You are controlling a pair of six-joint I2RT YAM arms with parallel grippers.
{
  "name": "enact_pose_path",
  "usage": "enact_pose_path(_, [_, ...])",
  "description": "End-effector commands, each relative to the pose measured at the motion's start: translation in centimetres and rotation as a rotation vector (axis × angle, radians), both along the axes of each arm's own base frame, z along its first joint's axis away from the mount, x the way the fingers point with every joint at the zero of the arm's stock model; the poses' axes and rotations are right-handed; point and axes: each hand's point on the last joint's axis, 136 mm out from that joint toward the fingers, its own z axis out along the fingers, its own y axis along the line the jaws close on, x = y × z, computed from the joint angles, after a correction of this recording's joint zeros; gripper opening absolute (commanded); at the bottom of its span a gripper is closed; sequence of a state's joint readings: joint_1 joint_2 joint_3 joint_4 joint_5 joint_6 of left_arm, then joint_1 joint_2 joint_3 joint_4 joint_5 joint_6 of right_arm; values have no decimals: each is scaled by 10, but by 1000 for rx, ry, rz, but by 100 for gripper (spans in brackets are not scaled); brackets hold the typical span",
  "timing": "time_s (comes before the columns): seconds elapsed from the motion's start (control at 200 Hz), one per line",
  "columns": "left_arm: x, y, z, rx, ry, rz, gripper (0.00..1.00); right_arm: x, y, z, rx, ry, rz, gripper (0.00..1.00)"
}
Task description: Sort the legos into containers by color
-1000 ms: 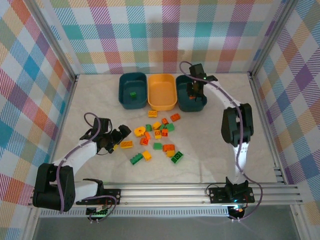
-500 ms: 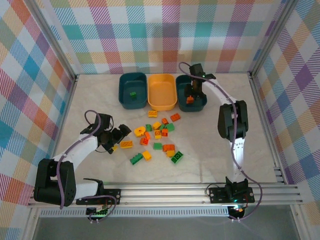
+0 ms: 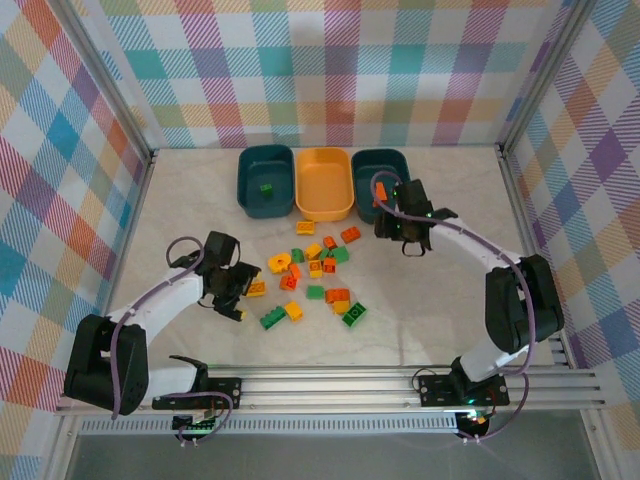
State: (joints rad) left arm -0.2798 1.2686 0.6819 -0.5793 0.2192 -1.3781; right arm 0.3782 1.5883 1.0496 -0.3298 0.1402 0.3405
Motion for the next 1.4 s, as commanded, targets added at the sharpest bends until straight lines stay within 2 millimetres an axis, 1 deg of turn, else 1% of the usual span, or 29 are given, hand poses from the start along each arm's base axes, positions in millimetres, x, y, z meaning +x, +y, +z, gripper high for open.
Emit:
enact_pose_path(0.0, [-4,7,6,31,87,182,87,3,-1,18,63,-90,-29,57])
enact_pose_path(0.085, [2,7,5,28,90,220,87,-1,-1,19,78,-109,-24,56])
enact_pose_path(0.14, [3,11,5,49,111,260,86,-2,-1,19,68,-115,-9,56])
enact_pose_path(0.23, [4,11,1,75,153,262,86,-6,-4,21,49,-115,-3,56])
enact_pose_path(0.345, [6,5,-15,65,205,247,85,-8,-3,21,73,-126,-4,56])
enact_pose_path(0.41, [10,7,-22,88,213,248,85,-8,-1,19,84,-116,1,57])
enact_pose_path(0.46, [12,9,-29,104,223,250,83,-8,1,16,89,-112,3,56])
enact_pose_path(0.53, [18,10,-34,109,215,251,78,-9,0,14,93,-115,1,56])
enact_pose_path(0.565, [21,11,-35,119,200,239,73,-9,-1,13,90,-118,-2,56])
enact_pose_path(0.675, [27,15,-34,146,163,218,58,-9,-2,14,86,-129,-2,55])
enact_pose_path(0.78, [33,19,-31,162,124,221,41,-8,-1,13,89,-139,0,54])
enact_pose_path(0.865, [40,20,-27,167,90,215,32,-8,-2,13,85,-143,1,54])
enact_pose_path(0.965, [52,19,-14,179,44,184,27,-8,-3,12,83,-149,-1,54])
enact_pose_path(1.01, [59,16,-5,177,18,165,26,-7,-3,11,82,-150,-3,54])
enact_pose_path(1.1, [74,11,19,185,-50,131,25,-6,-4,9,79,-147,-12,54])
enact_pose_path(1.155, [88,6,39,196,-118,102,25,-5,-5,6,72,-143,-17,53])
enact_pose_path(1.205, [103,0,57,213,-176,63,25,-4,-5,4,70,-142,-21,53])
enact_pose_path(1.29, [142,-18,90,242,-276,-54,25,-2,-7,0,69,-142,-36,53])
enact_pose_path(1.345, [168,-37,105,249,-319,-152,25,-2,-9,-4,68,-137,-45,53])
enact_pose_path(1.35, [169,-39,103,251,-316,-163,25,-2,-9,-4,67,-135,-47,53])
enact_pose_path(1.365, [178,-45,112,246,-340,-186,25,-1,-10,-5,67,-136,-51,53])
enact_pose_path(1.395, [191,-56,114,244,-343,-233,24,-1,-11,-7,64,-132,-59,53])
